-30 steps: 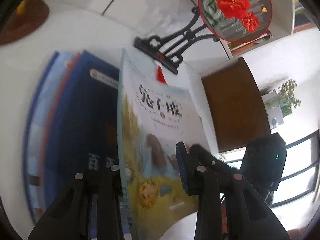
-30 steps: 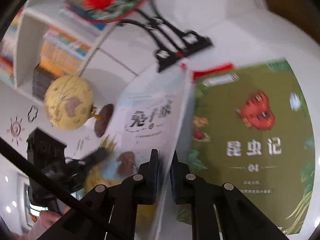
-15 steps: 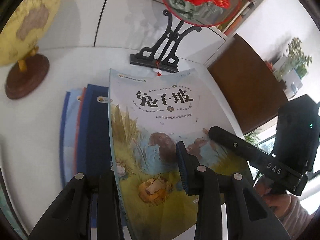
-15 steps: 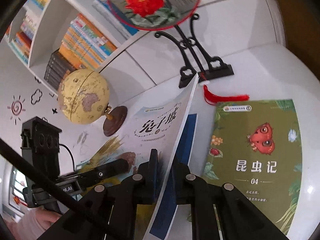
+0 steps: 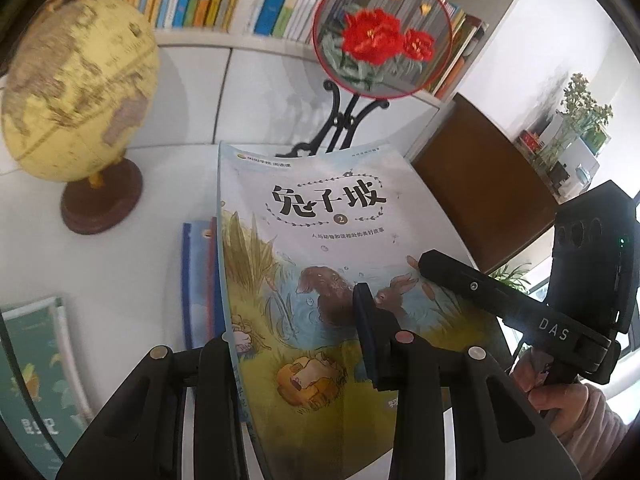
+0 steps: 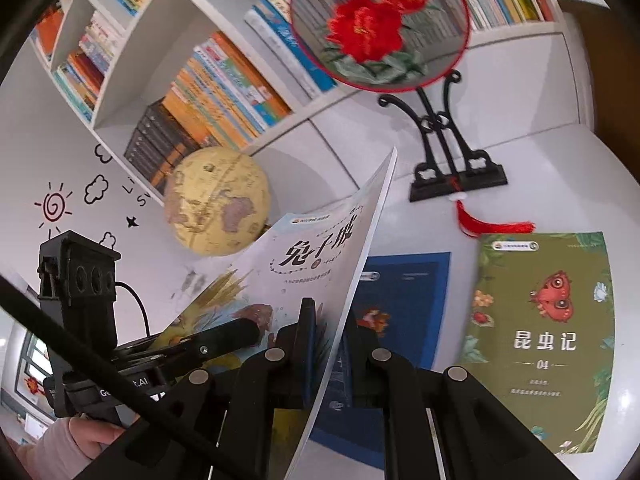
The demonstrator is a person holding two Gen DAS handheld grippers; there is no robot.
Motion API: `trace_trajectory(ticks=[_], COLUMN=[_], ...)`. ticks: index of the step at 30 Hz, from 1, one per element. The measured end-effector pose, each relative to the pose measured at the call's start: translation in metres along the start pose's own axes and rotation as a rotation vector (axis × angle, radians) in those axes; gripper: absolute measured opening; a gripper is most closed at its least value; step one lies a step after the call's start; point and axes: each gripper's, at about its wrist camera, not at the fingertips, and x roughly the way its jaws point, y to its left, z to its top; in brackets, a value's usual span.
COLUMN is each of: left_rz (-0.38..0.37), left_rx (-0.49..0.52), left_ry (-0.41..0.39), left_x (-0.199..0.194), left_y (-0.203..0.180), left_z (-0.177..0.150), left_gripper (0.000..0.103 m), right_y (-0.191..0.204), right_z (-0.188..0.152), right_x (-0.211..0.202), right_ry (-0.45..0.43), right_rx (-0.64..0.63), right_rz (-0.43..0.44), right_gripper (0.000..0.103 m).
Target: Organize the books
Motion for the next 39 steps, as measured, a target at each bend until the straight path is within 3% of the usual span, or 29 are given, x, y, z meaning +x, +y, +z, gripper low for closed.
trace_trajectory(ticks=[12,24,39], left_rz=[0.008,-0.011,0.038], left_rx=[-0.029,-0.082,-0.156], left_ry=[-0.115,-0.251,-0.241], left_x=[-0.082,-0.167,-0.198], left_y=[0.036,0.097,0.154], left_z=[-0.009,-0.05,-0.097], left_gripper=[0.032,0.031,0.031], right_y=[0.076,0.174,0.228], right_z=[-0.005,-0.028,-0.07], right_x=[-0.002,0.012,0.06], right_ry=[-0.029,-0.044,0.037], right_rx=[-0.055,-0.148,-0.155], right_rz=[0.077,0.195,0.259], right_gripper=[0.011,0.011,0.011])
